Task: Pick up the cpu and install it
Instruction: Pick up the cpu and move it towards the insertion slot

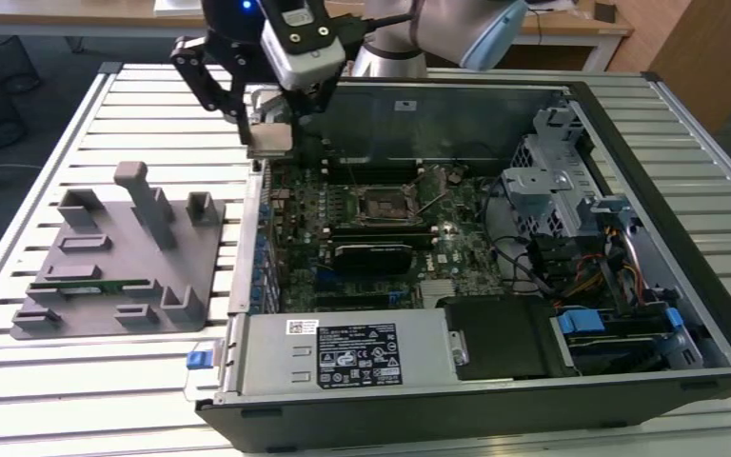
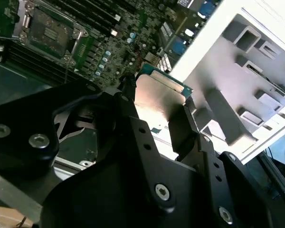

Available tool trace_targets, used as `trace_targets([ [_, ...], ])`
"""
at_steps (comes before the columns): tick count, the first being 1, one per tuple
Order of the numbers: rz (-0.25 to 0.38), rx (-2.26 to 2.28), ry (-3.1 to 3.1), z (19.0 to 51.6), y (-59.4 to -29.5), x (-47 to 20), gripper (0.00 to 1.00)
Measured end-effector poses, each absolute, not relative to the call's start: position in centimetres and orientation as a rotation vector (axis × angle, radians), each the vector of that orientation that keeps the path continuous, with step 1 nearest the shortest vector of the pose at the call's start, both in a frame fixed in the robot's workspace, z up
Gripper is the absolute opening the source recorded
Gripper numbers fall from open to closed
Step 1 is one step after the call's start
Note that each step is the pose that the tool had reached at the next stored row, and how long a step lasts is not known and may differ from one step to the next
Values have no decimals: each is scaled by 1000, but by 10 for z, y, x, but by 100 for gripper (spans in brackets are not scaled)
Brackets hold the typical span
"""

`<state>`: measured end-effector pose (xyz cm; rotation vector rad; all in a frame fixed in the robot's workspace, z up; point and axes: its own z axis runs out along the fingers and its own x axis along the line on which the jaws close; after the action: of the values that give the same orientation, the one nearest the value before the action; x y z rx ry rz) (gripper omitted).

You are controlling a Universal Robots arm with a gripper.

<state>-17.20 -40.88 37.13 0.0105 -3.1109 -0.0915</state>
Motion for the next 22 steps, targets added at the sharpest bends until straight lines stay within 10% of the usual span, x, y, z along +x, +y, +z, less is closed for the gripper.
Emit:
trace_targets([
  [22,-91,10,-3107,371,-406,-74,53],
])
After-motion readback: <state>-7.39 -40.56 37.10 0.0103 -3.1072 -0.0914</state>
